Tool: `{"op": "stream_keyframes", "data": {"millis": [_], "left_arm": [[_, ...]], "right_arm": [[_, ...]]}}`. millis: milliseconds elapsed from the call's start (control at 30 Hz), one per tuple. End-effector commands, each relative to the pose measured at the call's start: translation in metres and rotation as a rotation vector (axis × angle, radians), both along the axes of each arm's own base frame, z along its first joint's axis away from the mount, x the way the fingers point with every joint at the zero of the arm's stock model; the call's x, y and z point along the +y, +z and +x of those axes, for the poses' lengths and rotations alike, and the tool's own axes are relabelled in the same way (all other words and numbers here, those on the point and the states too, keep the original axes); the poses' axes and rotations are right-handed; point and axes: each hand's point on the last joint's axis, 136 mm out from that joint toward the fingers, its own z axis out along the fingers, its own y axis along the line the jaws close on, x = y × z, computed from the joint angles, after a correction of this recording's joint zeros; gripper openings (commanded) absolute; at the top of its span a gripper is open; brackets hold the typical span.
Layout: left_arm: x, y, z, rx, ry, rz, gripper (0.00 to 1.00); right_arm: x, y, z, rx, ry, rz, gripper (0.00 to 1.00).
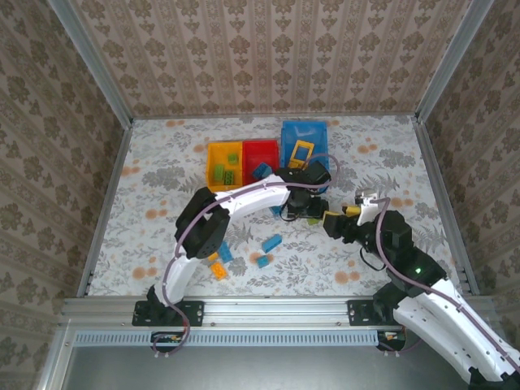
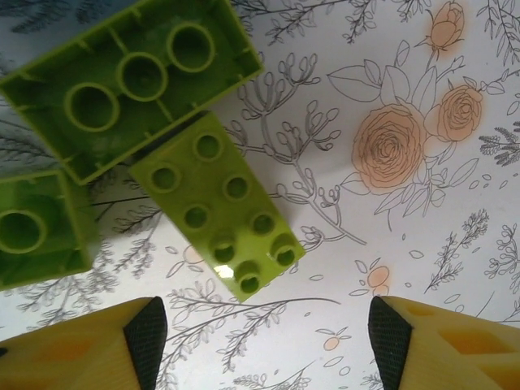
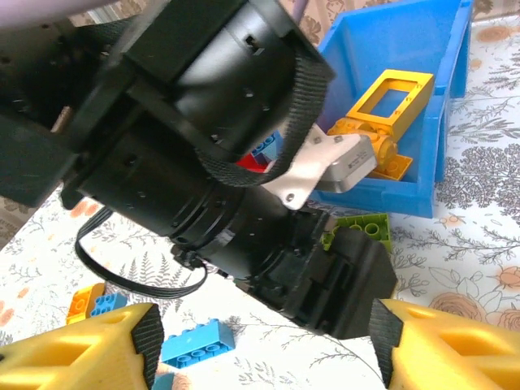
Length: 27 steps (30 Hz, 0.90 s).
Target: Sort the legos into containers by color
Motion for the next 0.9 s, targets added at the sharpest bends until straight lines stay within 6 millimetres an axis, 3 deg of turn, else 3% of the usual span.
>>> {"op": "stream_keyframes", "data": {"millis": [0, 133, 333, 533, 633, 733, 867], "left_arm": [[0.001, -0.006, -0.009, 0.074, 0.05, 0.041, 0.73], [0.001, -0.016, -0.006, 0.102, 0.105, 0.073, 0.77], [0.0, -0.031, -0.002, 0.124, 0.163, 0.105, 0.74], [-0.006, -0.047, 0.011, 0.114, 0.189, 0.123, 0.61], [-0.01, -0.05, 0.015, 0.109, 0.187, 0.11, 0.5], [-0.01, -0.05, 0.014, 0.117, 0.171, 0.106, 0.37], [-0.005, -0.043, 0.007, 0.131, 0.14, 0.115, 0.29]], "right_arm": [[-0.005, 0.002, -0.006, 0.006, -0.005, 0.001, 0.75], [-0.005, 0.006, -0.012, 0.009, 0.009, -0.004, 0.78], [-0.01, 0.008, -0.019, 0.004, 0.018, -0.035, 0.79], [-0.011, 0.008, -0.022, 0.001, 0.022, -0.033, 0.79], [-0.01, 0.007, -0.021, 0.002, 0.024, -0.033, 0.79], [-0.01, 0.006, -0.02, 0.002, 0.02, -0.032, 0.79], [-0.01, 0.005, -0.018, 0.001, 0.015, -0.027, 0.79]]}}
